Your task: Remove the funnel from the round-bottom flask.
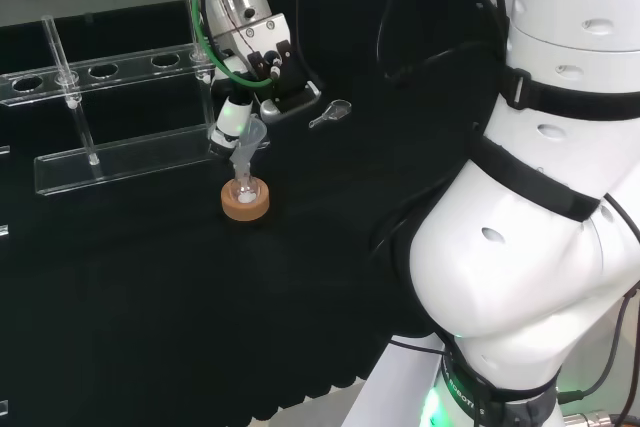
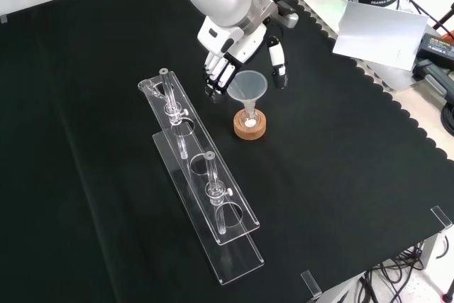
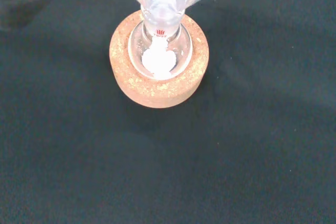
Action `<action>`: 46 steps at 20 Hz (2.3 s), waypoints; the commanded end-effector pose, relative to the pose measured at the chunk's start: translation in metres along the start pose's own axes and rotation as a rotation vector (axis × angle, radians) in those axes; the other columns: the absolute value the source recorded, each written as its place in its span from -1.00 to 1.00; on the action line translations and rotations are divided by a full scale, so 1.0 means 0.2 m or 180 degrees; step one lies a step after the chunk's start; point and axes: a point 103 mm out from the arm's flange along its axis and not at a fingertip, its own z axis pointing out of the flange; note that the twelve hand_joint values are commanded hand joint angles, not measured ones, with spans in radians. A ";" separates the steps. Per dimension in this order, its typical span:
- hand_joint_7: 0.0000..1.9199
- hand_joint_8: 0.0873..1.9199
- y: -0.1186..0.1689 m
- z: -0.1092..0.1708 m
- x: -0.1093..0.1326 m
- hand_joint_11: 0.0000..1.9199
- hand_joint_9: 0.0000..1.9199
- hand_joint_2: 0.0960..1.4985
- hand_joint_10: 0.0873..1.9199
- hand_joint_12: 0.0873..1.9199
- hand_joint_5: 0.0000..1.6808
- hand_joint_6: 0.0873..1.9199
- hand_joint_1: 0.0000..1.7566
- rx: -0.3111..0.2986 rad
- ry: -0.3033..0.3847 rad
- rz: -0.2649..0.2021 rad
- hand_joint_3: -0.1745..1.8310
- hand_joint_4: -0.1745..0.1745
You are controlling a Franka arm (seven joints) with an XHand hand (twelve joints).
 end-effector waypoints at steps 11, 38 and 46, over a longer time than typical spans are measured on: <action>-0.99 -0.44 0.05 0.09 -0.01 -0.61 -0.68 -0.21 -0.27 0.45 -0.67 -1.00 -0.19 0.0012 -0.0092 0.0001 -0.51 0.07; -0.26 -0.37 0.01 0.00 0.01 -0.20 -0.02 0.43 -0.58 0.17 0.18 -0.02 0.15 -0.0379 -0.0457 0.0051 -0.81 1.00; -0.25 -0.37 -0.06 -0.07 -0.01 -0.18 -0.01 0.43 -0.58 0.16 0.18 -0.02 0.15 -0.0366 -0.0524 0.0107 -0.81 1.00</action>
